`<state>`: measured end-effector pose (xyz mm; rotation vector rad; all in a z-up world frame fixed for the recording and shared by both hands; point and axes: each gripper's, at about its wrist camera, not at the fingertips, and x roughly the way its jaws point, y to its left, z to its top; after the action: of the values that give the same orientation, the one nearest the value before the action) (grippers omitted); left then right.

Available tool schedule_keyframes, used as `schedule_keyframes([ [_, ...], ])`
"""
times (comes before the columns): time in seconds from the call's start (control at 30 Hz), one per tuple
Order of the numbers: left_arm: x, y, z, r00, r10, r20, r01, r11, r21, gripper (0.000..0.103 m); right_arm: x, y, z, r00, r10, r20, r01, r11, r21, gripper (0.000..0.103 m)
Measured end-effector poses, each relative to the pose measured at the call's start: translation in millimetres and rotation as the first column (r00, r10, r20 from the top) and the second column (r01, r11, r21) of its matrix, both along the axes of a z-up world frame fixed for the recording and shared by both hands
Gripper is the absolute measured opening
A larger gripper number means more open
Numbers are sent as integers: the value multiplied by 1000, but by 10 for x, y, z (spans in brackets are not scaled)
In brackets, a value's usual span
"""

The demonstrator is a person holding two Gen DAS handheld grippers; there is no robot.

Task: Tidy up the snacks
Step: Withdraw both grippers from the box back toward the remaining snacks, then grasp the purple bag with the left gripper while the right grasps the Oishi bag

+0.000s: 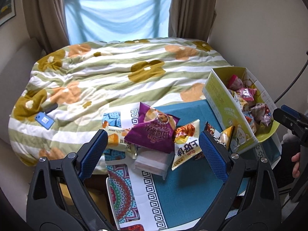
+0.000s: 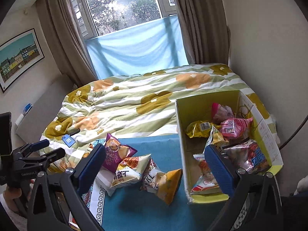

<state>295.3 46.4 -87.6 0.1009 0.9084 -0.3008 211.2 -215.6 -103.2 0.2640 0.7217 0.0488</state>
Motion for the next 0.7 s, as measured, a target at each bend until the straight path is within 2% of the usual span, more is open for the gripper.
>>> schedule_keyframes([
  [0.33,371,62,-345,992,-95,-78,96,995,-2,95,4,581,-466,991,-43,-130,45,999,18,102],
  [0.5,734,-114,-719,981,-123,-153,127,992,11,95,191,852,-704,986,-13,-167,8,999,-32,102],
  [0.7,1103,-373,-1221,953,-155,-260,169,985,32,95,527,1106,-1113,975,59,-216,-74,995,-61,102],
])
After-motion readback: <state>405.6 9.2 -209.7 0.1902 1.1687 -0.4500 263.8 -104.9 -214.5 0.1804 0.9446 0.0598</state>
